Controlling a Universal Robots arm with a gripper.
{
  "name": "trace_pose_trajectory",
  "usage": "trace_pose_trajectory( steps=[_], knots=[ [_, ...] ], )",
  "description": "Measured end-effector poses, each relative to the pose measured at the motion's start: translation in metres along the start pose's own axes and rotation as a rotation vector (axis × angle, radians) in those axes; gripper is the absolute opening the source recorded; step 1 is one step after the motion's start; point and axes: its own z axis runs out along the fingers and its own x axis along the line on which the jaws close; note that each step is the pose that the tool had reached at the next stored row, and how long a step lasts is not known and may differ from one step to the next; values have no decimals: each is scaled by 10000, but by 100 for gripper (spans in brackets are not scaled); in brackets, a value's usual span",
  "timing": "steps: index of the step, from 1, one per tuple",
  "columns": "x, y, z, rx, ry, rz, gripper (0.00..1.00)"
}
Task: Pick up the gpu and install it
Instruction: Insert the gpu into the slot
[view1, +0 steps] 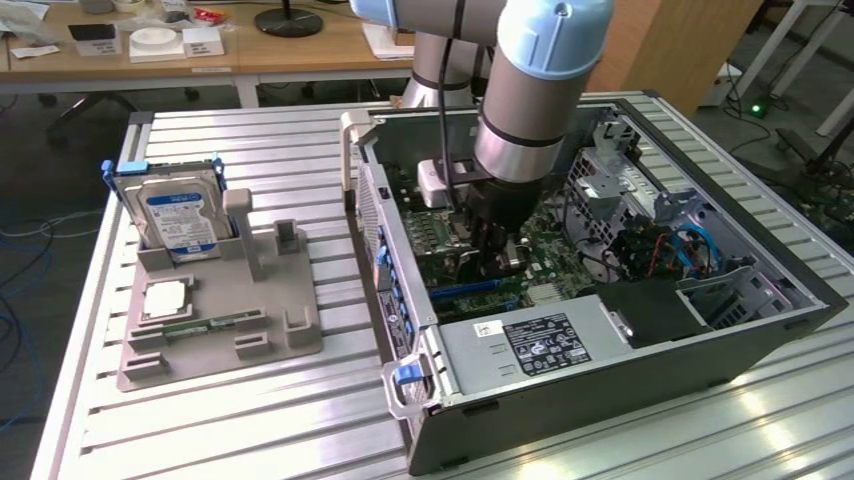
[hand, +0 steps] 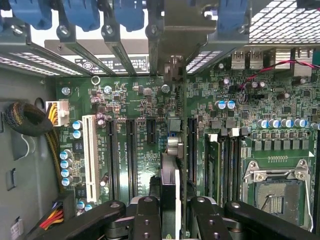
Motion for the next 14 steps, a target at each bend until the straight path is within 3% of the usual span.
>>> trace_pose_trajectory(
  steps=[14],
  knots=[
    [0,-2,34,-20,2,2,27]
  ],
)
